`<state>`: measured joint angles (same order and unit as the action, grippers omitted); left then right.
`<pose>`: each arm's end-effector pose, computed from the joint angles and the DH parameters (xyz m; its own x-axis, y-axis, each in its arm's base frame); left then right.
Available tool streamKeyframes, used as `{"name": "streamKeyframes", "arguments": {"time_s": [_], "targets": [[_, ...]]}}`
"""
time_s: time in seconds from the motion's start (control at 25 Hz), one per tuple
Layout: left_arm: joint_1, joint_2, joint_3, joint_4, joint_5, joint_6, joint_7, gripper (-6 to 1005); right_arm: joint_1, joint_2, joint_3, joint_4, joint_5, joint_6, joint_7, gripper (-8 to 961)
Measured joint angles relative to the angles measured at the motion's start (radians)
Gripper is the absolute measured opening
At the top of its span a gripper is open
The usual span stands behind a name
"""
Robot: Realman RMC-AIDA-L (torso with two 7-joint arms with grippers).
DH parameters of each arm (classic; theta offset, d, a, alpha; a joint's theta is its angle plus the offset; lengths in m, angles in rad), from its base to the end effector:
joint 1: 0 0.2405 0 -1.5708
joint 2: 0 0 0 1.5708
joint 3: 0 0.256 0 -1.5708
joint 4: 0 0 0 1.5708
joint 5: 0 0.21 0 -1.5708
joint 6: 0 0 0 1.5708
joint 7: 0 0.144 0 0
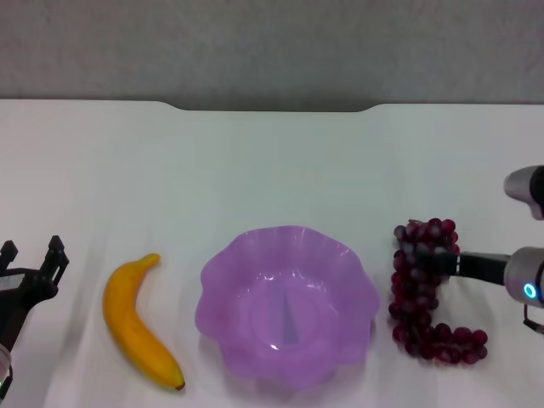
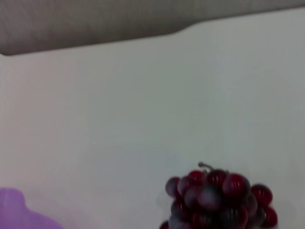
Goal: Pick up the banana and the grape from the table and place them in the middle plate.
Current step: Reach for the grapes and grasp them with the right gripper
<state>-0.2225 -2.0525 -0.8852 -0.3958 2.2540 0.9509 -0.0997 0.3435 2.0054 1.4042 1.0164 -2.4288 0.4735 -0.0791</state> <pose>-0.3670 0.2861 -0.0299 0.6131 0.1560 0.7745 0.7829 0.0112 -0.6220 0.2884 0.3693 -0.0377 0.4513 -0.7336 -0.5081 -0.8323 -0.1406 -0.5362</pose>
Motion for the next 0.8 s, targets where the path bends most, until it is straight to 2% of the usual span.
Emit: {"name": "streamKeyframes", "arguments": {"time_s": [0.16, 0.32, 0.8], "targets": [[-0.001, 0.000, 0.000, 0.000, -0.002, -0.004, 0.000, 707, 0.038, 0.001, -0.013, -0.078, 0.067, -0.007, -0.045, 865], [-0.002, 0.000, 0.000, -0.004, 0.001, -0.010, 0.000, 707, 0.037, 0.002, -0.039, -0.089, 0.118, -0.041, -0.097, 863], [-0.015, -0.001, 0.000, -0.004, 0.004, -0.010, 0.000, 707, 0.040, 0.003, -0.080, -0.131, 0.123, -0.136, -0.134, 858]]}}
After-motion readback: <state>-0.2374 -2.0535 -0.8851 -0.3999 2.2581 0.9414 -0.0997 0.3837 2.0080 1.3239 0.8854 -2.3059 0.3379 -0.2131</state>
